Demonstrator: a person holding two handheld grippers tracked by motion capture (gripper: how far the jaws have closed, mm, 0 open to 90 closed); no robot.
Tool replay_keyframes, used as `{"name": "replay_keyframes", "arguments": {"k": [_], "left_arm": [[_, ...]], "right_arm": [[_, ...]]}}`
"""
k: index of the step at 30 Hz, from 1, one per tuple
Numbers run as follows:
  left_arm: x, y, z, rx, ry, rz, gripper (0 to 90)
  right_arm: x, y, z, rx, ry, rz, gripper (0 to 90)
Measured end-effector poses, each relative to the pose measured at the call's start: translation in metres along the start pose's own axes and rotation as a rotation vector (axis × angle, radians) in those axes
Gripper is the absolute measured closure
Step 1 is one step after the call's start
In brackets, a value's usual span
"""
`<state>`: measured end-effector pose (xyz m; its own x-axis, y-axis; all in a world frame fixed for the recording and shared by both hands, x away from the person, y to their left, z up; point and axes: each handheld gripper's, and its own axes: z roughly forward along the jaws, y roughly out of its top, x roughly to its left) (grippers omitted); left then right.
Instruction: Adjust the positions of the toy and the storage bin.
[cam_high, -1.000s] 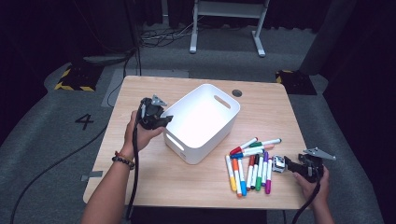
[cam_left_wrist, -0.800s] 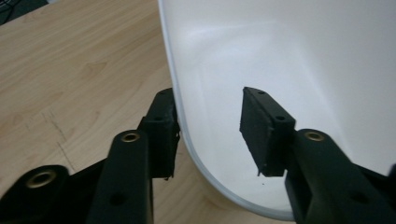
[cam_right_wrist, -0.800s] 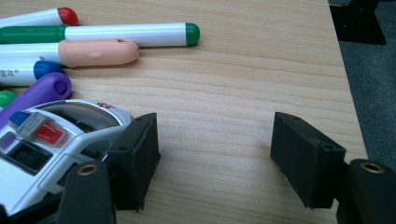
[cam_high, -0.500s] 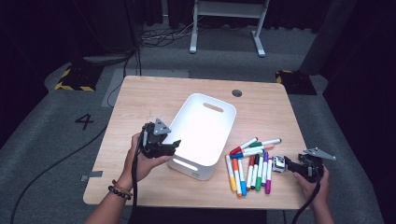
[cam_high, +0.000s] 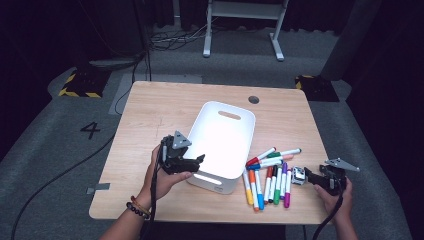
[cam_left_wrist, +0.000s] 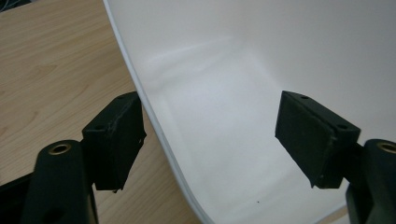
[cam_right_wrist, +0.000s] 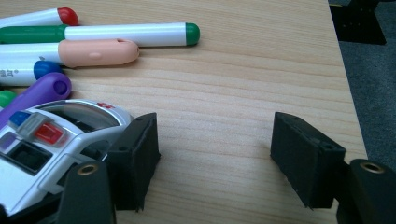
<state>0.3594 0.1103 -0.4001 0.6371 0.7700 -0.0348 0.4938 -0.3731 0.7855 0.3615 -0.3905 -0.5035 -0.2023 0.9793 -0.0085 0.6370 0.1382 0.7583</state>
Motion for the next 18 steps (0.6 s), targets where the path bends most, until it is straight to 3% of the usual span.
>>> {"name": "replay_keyframes", "arguments": {"k": [3,4,6,13,18], "left_arm": [[-0.004,0.004,0.005,0.003,0.001,0.006,20.7],[-0.006,0.006,0.008,-0.001,-0.008,-0.009,19.9],[-0.007,0.009,0.011,0.001,0.003,0.006,20.1],[-0.013,0.013,0.019,-0.017,0.003,-0.015,19.7],[-0.015,0.015,0.019,-0.007,0.021,0.015,19.7]], "right_arm": [[0.0,0.0,0.0,0.0,-0.001,0.0,32.5],[0.0,0.0,0.0,0.0,0.0,0.0,32.5],[0.0,0.0,0.0,0.0,0.0,-0.001,32.5],[0.0,0.0,0.0,0.0,0.0,0.002,32.4],[0.0,0.0,0.0,0.0,0.001,0.0,32.5]]}}
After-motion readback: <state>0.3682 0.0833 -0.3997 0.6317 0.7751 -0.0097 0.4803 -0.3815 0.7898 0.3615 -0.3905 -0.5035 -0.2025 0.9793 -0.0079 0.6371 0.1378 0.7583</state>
